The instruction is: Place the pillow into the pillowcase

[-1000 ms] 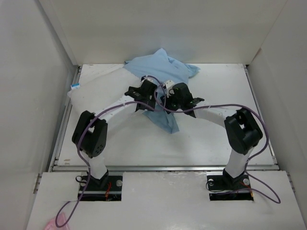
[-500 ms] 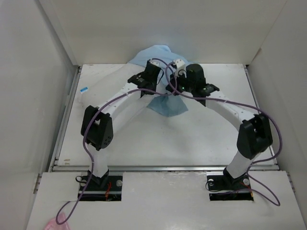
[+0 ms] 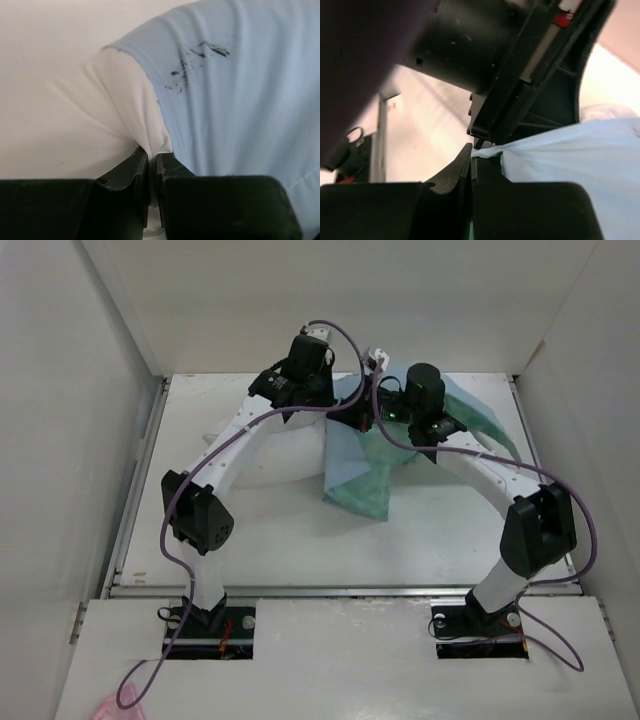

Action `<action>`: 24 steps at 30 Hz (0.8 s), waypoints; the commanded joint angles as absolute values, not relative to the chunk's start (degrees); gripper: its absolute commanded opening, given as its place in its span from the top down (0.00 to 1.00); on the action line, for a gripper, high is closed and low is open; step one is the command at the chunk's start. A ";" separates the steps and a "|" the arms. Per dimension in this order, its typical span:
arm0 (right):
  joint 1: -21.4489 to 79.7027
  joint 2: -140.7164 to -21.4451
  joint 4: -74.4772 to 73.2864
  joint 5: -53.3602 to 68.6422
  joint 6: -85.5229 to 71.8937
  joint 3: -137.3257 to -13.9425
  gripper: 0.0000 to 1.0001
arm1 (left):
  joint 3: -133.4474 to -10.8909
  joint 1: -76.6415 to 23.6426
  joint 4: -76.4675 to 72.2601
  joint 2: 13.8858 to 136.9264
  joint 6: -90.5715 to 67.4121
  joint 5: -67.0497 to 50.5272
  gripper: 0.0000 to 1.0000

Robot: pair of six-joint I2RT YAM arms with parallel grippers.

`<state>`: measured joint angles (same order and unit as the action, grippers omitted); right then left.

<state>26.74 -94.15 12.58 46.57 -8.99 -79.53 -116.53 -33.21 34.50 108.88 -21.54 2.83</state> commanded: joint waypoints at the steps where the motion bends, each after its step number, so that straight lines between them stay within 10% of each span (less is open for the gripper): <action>1: 32.70 -94.22 25.91 64.42 -14.41 -76.05 1.00 | -113.14 -37.62 19.70 109.34 -28.65 -3.43 1.00; 10: 32.70 -92.73 34.02 64.78 -22.15 -68.47 0.67 | -109.87 -38.14 18.19 109.25 -29.19 -7.47 1.00; 13: 32.08 -87.20 29.81 61.88 -21.10 -66.97 0.55 | -106.71 -38.14 20.65 106.45 -27.52 -5.63 0.62; 15: 30.76 -81.95 17.50 58.11 -15.86 -66.97 0.43 | -102.42 -38.14 21.45 101.27 -26.12 -2.75 0.01; 21: 30.06 -66.65 -11.58 38.00 -5.45 -66.28 0.00 | -91.86 -38.14 22.94 82.84 -27.33 4.56 0.01; 24: 30.06 -57.50 -19.49 22.37 -9.03 -62.94 0.00 | -89.47 -38.14 22.94 76.23 -27.94 5.80 0.01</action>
